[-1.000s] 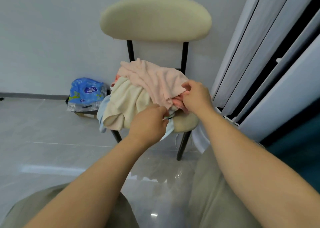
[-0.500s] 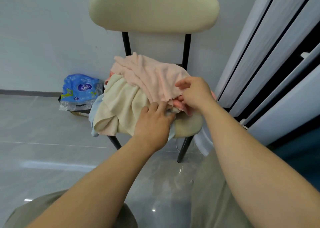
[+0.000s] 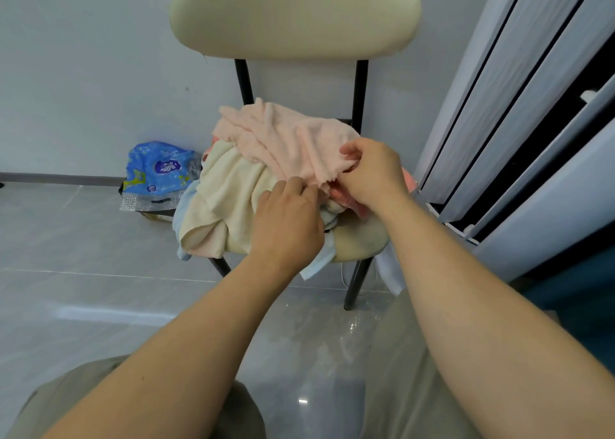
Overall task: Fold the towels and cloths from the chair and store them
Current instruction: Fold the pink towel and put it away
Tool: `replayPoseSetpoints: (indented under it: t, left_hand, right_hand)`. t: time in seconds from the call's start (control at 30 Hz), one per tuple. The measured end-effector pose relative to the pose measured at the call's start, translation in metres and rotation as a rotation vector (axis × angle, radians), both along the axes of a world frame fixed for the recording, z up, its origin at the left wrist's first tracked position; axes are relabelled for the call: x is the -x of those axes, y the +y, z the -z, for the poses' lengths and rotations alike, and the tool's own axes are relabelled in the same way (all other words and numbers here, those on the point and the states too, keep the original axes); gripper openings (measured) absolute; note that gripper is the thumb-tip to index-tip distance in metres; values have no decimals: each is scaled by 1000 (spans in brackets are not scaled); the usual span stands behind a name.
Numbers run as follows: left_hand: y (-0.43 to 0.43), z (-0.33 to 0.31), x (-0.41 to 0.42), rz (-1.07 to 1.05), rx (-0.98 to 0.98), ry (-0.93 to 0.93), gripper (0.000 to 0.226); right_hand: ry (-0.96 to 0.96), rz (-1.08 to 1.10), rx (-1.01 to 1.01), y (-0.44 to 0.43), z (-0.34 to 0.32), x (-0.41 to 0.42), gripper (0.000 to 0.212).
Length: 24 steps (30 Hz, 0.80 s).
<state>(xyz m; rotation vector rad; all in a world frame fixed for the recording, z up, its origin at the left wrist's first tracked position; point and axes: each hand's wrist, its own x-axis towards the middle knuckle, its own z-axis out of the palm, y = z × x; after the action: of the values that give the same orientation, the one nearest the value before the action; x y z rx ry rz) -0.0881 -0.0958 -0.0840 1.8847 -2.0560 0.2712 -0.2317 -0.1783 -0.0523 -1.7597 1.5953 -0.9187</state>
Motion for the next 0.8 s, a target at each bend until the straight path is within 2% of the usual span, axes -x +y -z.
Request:
replayPoseSetpoints:
  t: [0.1, 0.2, 0.27, 0.33, 0.4, 0.5, 0.63, 0.8]
  left_hand:
    - [0, -2, -4, -6, -12, 138, 26]
    - [4, -8, -5, 6, 0, 316, 42]
    - [6, -13, -6, -1, 18, 407, 51]
    - [7, -21, -6, -25, 37, 436, 62]
    - [8, -26, -6, -62, 67, 411, 67]
    - [4, -27, -9, -129, 82, 408, 63]
    - [-5, -26, -22, -122, 101, 490, 26]
    - [-5, -52, -31, -161, 169, 854, 12]
  right_hand:
    - [86, 20, 130, -1, -1, -3, 25]
    - [7, 20, 292, 2, -8, -7, 18]
    - [-63, 27, 472, 7, -16, -11, 15]
    - [-83, 21, 680, 13, -25, -18, 13]
    - [-54, -12, 799, 19, -29, -25, 20]
    - [9, -53, 734, 26, -24, -34, 33]
    - [-33, -63, 516, 22, -19, -33, 35]
    - [-201, -9, 317, 14, -23, -24, 51]
